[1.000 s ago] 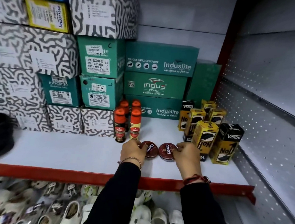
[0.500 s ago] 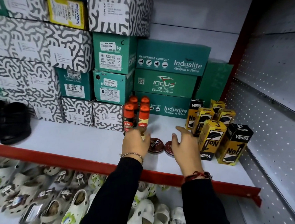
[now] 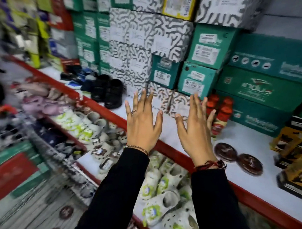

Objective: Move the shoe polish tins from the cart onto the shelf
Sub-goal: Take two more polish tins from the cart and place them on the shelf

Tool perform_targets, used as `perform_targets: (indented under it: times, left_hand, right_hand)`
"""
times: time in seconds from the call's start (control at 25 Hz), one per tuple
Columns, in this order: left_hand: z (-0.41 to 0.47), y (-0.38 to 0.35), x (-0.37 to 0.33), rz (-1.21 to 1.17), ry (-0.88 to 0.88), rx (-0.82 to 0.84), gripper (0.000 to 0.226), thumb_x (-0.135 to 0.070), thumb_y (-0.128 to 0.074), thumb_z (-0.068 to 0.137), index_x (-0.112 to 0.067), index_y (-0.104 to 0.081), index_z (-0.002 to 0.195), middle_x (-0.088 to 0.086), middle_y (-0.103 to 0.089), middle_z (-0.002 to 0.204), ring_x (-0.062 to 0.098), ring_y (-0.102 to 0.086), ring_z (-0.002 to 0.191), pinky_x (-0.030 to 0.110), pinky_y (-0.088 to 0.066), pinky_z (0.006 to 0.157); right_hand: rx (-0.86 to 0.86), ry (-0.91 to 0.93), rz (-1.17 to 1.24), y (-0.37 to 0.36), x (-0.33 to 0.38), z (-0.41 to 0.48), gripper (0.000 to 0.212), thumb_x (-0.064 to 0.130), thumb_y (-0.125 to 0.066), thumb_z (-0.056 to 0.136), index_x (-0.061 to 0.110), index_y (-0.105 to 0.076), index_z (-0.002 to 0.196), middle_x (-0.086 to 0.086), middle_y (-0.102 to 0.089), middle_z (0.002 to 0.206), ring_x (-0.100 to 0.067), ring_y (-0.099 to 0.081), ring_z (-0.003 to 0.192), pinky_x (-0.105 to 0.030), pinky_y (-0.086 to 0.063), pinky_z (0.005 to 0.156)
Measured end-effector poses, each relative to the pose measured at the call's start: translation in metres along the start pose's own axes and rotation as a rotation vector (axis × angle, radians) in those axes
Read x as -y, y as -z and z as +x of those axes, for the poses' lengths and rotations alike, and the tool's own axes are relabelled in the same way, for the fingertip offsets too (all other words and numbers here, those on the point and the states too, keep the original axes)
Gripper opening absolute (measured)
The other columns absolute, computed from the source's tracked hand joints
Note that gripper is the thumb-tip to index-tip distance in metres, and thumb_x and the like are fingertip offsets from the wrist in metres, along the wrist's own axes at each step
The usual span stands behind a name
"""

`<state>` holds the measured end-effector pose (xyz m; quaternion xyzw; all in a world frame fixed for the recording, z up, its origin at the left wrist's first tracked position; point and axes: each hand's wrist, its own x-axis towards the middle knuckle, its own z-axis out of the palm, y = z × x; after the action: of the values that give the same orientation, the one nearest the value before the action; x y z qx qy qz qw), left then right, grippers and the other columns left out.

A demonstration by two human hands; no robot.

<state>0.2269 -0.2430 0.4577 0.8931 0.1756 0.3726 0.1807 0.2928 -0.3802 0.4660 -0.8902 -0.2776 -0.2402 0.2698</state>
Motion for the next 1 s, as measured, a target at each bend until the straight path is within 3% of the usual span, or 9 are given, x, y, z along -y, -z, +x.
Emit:
perform_targets:
  times: [0.2,0.4,0.6,0.68,0.76,0.8,0.84,0.96,1.0]
  left_hand:
    - [-0.033,0.040,0.088,0.118,0.226,-0.039,0.064,-0.046,-0.035,0.096,-0.018,-0.030,0.153,0.000,-0.016,0.167,0.019,-0.003,0.156,0.043,0.002,0.126]
    - [-0.090,0.063,0.193,0.189,0.511,-0.005,0.063,-0.051,-0.032,0.098,-0.021,-0.029,0.153,-0.001,-0.017,0.166,0.017,-0.002,0.156,0.042,0.003,0.127]
    - [-0.169,0.048,0.296,-0.040,0.953,0.081,0.060,-0.046,-0.044,0.097,-0.018,-0.034,0.150,0.005,-0.032,0.160,0.022,-0.029,0.148,0.043,-0.027,0.122]
    - [-0.201,0.032,0.337,-0.196,1.156,0.036,0.056,-0.038,-0.050,0.098,-0.014,-0.040,0.147,0.010,-0.043,0.153,0.014,-0.052,0.131,0.025,-0.043,0.108]
    - [-0.232,0.009,0.377,-0.307,1.401,-0.022,0.051,-0.029,-0.053,0.098,-0.007,-0.045,0.143,0.016,-0.050,0.146,0.001,-0.063,0.098,-0.004,-0.044,0.068]
    - [-0.245,-0.001,0.392,-0.350,1.517,-0.041,0.049,-0.024,-0.055,0.098,-0.003,-0.047,0.141,0.019,-0.051,0.144,0.006,-0.061,0.094,-0.007,-0.038,0.052]
    - [-0.261,-0.014,0.410,-0.369,1.611,-0.043,0.046,-0.020,-0.056,0.098,0.001,-0.049,0.138,0.023,-0.053,0.141,0.015,-0.059,0.099,-0.004,-0.041,0.050]
    - [-0.303,-0.059,0.462,-0.441,1.841,0.000,0.037,-0.015,-0.054,0.097,0.005,-0.058,0.128,0.026,-0.061,0.132,0.037,-0.061,0.119,0.029,-0.054,0.091]
    - [-0.314,-0.075,0.476,-0.450,1.883,0.029,0.035,-0.014,-0.054,0.097,0.004,-0.060,0.126,0.026,-0.063,0.130,0.039,-0.061,0.121,0.033,-0.053,0.095]
  right_hand:
    - [0.160,0.157,0.162,-0.074,0.071,-0.009,0.072,0.051,-0.032,0.097,0.017,-0.014,0.158,0.003,-0.009,0.168,-0.018,0.004,0.156,-0.046,0.007,0.125]
    - [0.488,0.263,0.294,-0.169,0.142,-0.053,0.070,0.045,-0.038,0.099,0.014,-0.017,0.158,0.000,-0.011,0.168,-0.022,-0.001,0.156,-0.044,0.001,0.126]
    - [1.039,0.172,0.410,-0.278,0.178,-0.122,0.065,0.035,-0.045,0.101,0.009,-0.023,0.156,-0.007,-0.020,0.166,-0.021,-0.016,0.154,-0.035,-0.021,0.124]
    - [1.219,0.125,0.396,-0.325,0.185,-0.150,0.062,0.031,-0.048,0.100,0.009,-0.027,0.155,-0.009,-0.028,0.163,-0.023,-0.028,0.151,-0.033,-0.026,0.122]
    - [1.338,0.071,0.353,-0.371,0.186,-0.176,0.058,0.026,-0.051,0.099,0.006,-0.035,0.151,-0.014,-0.040,0.156,-0.026,-0.043,0.142,-0.033,-0.035,0.116]
    - [1.369,0.053,0.326,-0.388,0.185,-0.185,0.056,0.024,-0.052,0.098,0.006,-0.037,0.149,-0.015,-0.046,0.152,-0.027,-0.049,0.136,-0.034,-0.040,0.111]
    - [1.390,0.031,0.305,-0.408,0.184,-0.194,0.056,0.022,-0.053,0.098,0.007,-0.039,0.149,-0.014,-0.051,0.148,-0.027,-0.055,0.130,-0.033,-0.044,0.107]
    - [1.454,-0.101,0.255,-0.474,0.179,-0.220,0.049,0.013,-0.054,0.097,0.005,-0.047,0.144,-0.006,-0.066,0.114,-0.023,-0.062,0.106,-0.024,-0.043,0.088]
    - [1.468,-0.154,0.231,-0.496,0.178,-0.228,0.041,0.012,-0.054,0.096,0.000,-0.055,0.136,-0.013,-0.067,0.106,-0.027,-0.062,0.100,-0.027,-0.041,0.082]
